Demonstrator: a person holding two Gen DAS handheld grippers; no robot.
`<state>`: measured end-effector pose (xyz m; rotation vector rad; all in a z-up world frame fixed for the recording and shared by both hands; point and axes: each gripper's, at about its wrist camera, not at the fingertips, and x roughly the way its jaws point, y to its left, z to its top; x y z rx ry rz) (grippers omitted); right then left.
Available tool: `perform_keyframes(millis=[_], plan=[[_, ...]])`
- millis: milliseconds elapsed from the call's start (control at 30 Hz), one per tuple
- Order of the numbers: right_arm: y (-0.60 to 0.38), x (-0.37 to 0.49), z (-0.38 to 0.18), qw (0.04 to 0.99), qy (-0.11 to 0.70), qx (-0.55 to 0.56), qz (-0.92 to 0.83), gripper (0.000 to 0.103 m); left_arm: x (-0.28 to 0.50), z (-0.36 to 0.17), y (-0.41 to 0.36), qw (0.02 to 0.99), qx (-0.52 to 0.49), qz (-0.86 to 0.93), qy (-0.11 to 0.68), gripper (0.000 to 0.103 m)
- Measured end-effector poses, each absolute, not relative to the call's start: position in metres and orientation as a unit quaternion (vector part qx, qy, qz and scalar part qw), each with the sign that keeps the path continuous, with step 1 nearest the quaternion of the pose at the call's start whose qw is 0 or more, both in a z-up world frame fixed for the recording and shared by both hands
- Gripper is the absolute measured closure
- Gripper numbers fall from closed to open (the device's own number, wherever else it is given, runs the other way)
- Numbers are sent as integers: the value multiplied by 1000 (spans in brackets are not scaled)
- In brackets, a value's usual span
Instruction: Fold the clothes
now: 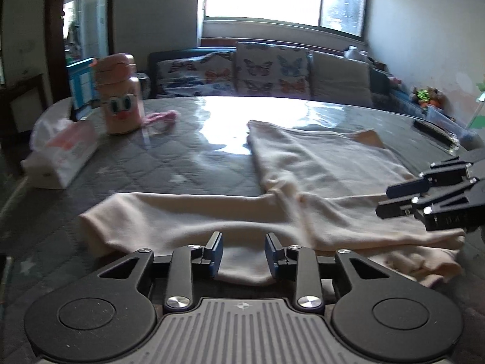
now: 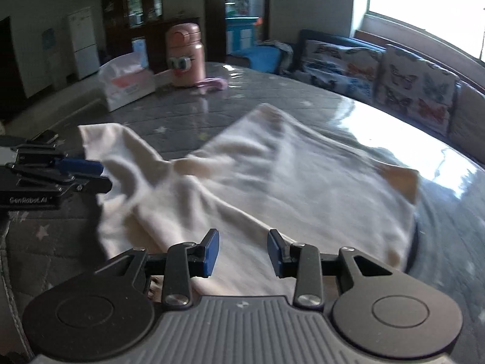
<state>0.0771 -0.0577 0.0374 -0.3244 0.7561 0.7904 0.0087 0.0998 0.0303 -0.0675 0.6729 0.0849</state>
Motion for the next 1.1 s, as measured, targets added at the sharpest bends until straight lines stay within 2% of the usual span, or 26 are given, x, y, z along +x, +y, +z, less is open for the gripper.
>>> perform_keyframes(millis=[267, 467, 733, 1100], plan=[[-24, 66, 27, 816, 363, -179, 413, 68, -5, 34, 152, 935, -55, 142, 321, 60], [-18, 63, 28, 813, 361, -184, 419, 68, -9, 31, 180, 925, -92, 177, 324, 59], [-16, 62, 26, 809, 366, -188, 420, 67, -7, 24, 195, 914, -181, 143, 333, 61], [-15, 65, 24, 811, 369, -181, 417, 61, -2, 16, 220, 891, -302, 115, 320, 59]])
